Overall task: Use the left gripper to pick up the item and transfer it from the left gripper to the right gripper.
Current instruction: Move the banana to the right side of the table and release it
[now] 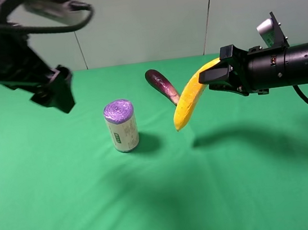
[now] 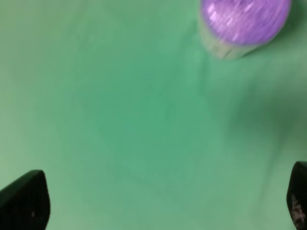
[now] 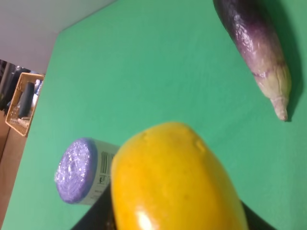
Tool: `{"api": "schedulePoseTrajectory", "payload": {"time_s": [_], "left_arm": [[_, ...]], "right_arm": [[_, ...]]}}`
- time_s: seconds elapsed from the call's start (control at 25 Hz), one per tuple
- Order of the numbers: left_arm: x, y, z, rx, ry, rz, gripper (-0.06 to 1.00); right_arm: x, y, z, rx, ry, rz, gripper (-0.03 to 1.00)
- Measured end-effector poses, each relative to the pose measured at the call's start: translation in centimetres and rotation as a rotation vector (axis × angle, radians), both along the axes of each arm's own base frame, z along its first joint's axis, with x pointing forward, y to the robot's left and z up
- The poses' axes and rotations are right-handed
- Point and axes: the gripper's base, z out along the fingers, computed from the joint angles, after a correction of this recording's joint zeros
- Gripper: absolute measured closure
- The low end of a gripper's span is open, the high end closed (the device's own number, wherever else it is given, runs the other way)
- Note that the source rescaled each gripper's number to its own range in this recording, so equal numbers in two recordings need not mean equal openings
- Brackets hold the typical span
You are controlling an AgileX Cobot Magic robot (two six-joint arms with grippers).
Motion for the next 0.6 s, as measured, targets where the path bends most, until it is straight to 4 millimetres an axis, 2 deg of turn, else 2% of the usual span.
{"api": "schedulePoseTrajectory", "payload": {"time_s": [0.6], "left_arm": [[-10.5, 8.6, -1.2, -0.16, -0.131, 0.21, -0.04]], "right_arm": [[-0.1, 0.2, 0.2, 0.036, 0.009, 0.016, 0.93]]}}
